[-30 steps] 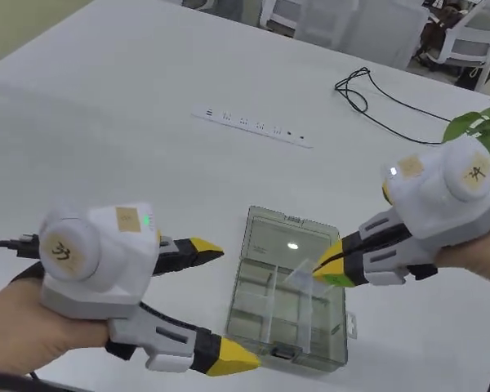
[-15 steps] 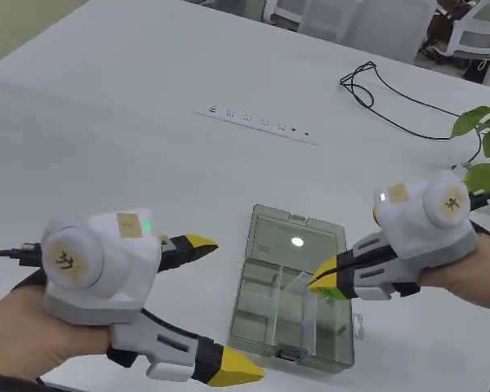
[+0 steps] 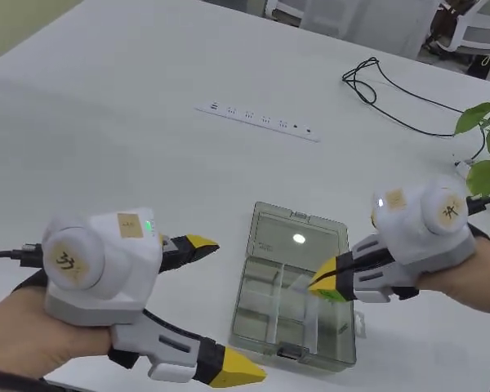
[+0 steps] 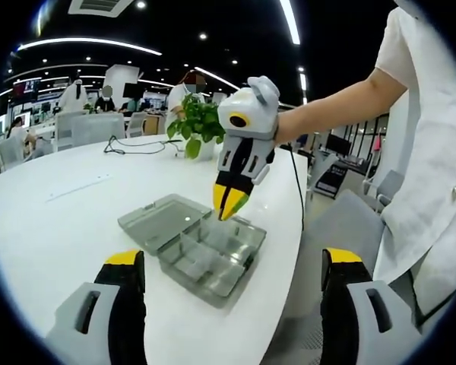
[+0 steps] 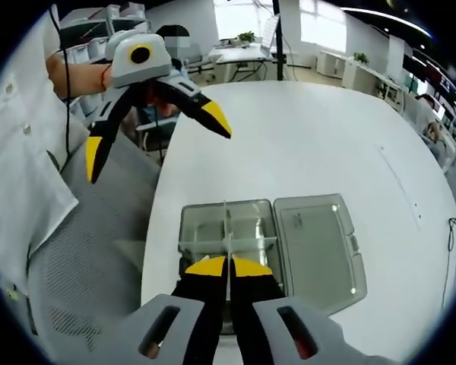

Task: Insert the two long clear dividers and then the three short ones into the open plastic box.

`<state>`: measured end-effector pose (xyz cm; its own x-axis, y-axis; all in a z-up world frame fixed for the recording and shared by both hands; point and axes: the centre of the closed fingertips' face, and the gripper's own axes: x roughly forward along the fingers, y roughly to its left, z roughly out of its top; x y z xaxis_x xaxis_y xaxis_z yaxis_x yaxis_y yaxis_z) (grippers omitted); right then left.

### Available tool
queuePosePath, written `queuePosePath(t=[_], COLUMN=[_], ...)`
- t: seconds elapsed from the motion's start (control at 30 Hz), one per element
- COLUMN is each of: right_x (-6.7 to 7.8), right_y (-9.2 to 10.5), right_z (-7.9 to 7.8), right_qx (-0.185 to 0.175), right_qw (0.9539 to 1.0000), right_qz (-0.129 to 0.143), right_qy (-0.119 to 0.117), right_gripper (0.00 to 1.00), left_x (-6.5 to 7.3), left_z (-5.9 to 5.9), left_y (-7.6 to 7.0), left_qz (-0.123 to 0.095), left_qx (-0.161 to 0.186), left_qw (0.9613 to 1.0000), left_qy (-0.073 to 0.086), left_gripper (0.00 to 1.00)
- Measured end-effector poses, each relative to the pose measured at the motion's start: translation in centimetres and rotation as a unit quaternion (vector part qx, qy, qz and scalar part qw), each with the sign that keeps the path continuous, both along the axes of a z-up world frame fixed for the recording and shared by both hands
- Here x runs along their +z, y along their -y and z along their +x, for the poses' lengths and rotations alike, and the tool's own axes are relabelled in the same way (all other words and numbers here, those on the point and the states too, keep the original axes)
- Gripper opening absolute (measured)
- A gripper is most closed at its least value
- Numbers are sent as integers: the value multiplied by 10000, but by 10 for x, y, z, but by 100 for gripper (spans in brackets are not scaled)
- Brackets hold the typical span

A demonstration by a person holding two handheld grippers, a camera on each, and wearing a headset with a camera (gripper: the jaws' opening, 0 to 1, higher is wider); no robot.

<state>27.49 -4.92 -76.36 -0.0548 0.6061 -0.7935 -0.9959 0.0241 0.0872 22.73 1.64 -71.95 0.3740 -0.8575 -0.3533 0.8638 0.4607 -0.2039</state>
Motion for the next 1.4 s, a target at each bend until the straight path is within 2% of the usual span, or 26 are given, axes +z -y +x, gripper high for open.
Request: queuePosePath(t=[0.23,0.57,0.93,1.4], right_x=[-6,-12,-33,-49], right_y=[-2,-4,-6,-6], right_z=[-4,-3,-5,-7], right_qx=[308,256,443,549], right_qw=[9991,9993,9972,9946], right_qz=[-122,-192,-577,-860], right_qy=[247,171,193,208], right_gripper=[3,3,3,3], left_x=[-1,-3,-4,-7], left_z=[0,-1,-1,-1], left_y=[1,2,2,2], left_qz=[-7,11,26,22], left_qx=[-27,-65,-99,-102], left_qw=[10000,10000,9999,9999], left_qy=[-33,-48,-60,-91], left_gripper=[98,99,99,98])
